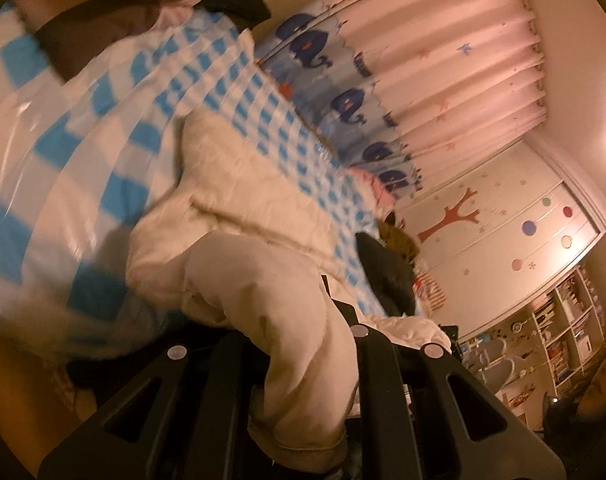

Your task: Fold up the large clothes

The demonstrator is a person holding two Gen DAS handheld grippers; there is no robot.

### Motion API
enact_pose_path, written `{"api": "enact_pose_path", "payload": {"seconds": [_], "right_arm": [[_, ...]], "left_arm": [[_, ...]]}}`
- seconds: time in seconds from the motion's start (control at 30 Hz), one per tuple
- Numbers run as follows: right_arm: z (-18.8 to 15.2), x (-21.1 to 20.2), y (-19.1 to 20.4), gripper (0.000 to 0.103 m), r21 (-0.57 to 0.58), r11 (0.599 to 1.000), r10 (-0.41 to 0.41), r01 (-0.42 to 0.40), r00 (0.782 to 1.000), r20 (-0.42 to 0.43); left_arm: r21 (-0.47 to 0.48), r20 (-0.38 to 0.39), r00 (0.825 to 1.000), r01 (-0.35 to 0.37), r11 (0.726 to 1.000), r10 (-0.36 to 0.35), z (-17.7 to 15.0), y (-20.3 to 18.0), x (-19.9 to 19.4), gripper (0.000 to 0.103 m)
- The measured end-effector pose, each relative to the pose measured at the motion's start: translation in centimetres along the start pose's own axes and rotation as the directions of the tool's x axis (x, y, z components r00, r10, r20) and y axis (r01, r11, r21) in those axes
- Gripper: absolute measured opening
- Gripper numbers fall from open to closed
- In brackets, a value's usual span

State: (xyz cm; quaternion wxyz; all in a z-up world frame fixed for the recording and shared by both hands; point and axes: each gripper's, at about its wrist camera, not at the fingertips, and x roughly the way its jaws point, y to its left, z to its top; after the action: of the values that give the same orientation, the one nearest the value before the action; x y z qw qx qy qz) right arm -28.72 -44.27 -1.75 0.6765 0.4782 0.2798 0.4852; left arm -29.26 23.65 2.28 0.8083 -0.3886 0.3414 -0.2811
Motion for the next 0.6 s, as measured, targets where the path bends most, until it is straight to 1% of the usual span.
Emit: {"api": "enact_pose_path", "payload": {"seconds": [0.13, 0.23, 0.43, 0.6], "right_arm": [[3.0, 1.3, -0.2, 0.015, -0.021, 1.000, 0.009, -0.009, 1.000, 0.007], [5.5, 2.4, -0.8, 0.015, -0.024, 1.000, 0.017, -0.017, 1.000, 0.018], [10.9, 4.7, -2.0, 0.015, -0.028, 1.000, 0.002, 0.000, 0.999, 0.051], [15.5, 6.6, -3.7, 0.015, -0.011, 1.000, -0.025, 0.025, 0.997, 0.077]], "left_arm": [[-0.021, 0.061, 0.997, 0.044, 0.999, -0.043, 2.6, -0.1, 1.1, 0.009], [-0.034, 0.088, 0.994, 0.066, 0.997, -0.063, 4.7, 0.0, 2.4, 0.009], [-0.026, 0.129, 0.989, 0.081, 0.996, -0.077, 9.5, -0.3, 5.4, 0.009], [-0.037, 0.157, 0.984, 0.087, 0.996, -0.080, 13.4, 0.3, 8.3, 0.009]]}}
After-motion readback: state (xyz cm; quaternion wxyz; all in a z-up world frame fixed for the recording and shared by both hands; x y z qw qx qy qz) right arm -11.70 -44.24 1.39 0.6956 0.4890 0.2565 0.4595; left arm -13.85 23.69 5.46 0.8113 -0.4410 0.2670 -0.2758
